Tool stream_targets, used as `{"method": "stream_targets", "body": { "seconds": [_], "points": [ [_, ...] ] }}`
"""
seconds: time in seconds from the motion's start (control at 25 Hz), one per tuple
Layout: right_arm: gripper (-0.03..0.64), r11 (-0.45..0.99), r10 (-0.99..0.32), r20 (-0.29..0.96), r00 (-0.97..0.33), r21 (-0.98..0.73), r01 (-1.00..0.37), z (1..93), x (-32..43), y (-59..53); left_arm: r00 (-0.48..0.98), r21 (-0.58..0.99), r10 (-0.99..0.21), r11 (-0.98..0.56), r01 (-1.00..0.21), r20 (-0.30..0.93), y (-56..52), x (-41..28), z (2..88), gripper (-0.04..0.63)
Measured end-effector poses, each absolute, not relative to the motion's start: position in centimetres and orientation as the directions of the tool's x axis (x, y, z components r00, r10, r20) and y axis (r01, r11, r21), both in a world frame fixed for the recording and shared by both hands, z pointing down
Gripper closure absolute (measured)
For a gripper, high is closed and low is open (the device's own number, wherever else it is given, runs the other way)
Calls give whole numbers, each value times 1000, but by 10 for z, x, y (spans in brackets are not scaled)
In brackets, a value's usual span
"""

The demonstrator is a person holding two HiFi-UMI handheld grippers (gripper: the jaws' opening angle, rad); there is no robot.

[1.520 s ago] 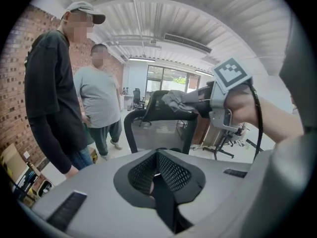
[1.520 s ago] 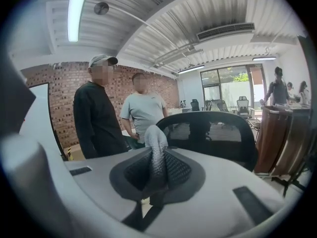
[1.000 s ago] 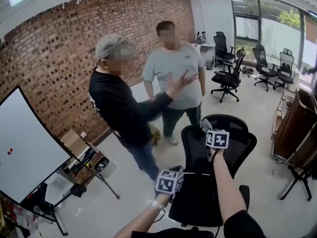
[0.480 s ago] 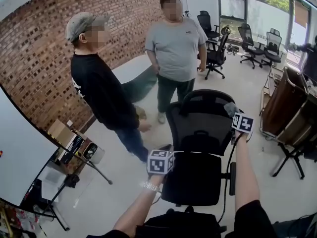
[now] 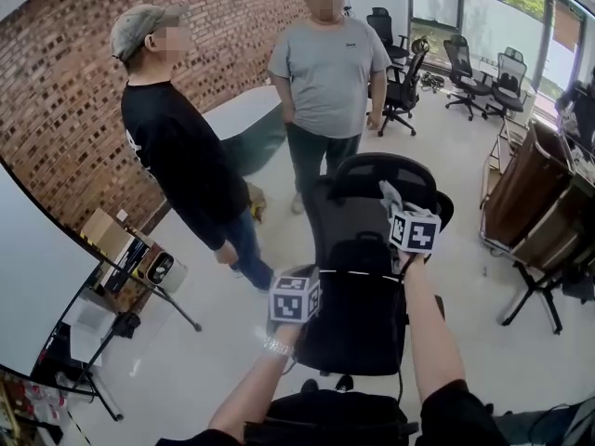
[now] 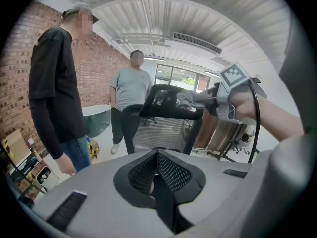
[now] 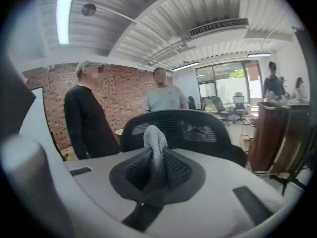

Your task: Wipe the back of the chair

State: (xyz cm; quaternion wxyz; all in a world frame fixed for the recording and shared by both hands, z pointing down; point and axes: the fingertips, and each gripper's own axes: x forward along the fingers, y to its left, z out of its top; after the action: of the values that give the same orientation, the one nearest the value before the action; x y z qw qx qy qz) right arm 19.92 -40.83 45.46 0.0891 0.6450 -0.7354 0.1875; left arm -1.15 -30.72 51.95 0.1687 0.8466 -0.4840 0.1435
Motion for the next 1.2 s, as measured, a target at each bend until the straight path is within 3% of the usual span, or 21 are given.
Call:
{"method": "stream_targets", "body": {
  "seconds": [0.16,0.28,0.56,0.88,1.04,1.2],
  "points": [
    [571,269,-862,402,-307,-150,-951,463,102,-438,456,141,-789,-439,-887,411,-301,-29,523,580],
    [571,289,-841,440,-315,-127,-949,479,82,-461,424,141,-805,-403,-904,416,-297,-43,525,580],
    [571,18,-851,523,-51,-69,-997,526,195,-464,404,149,-817,-377,-914,411,-303,-70,529,580],
    [571,-258,-830,531,170,-95,-962,541,363,-399,514,213,-756,-468,-858,406,-309,-18,543,580],
    [571,-241,-836,529,148,-111,-964,556,367,-384,526,202,-745,-488,-849,410,-307,-7,545,580],
    [571,-88,-833,554,-12,-154,-984,591,278,-402,507,195,-752,-471,-860,422,-306,-16,546,580]
  ]
}}
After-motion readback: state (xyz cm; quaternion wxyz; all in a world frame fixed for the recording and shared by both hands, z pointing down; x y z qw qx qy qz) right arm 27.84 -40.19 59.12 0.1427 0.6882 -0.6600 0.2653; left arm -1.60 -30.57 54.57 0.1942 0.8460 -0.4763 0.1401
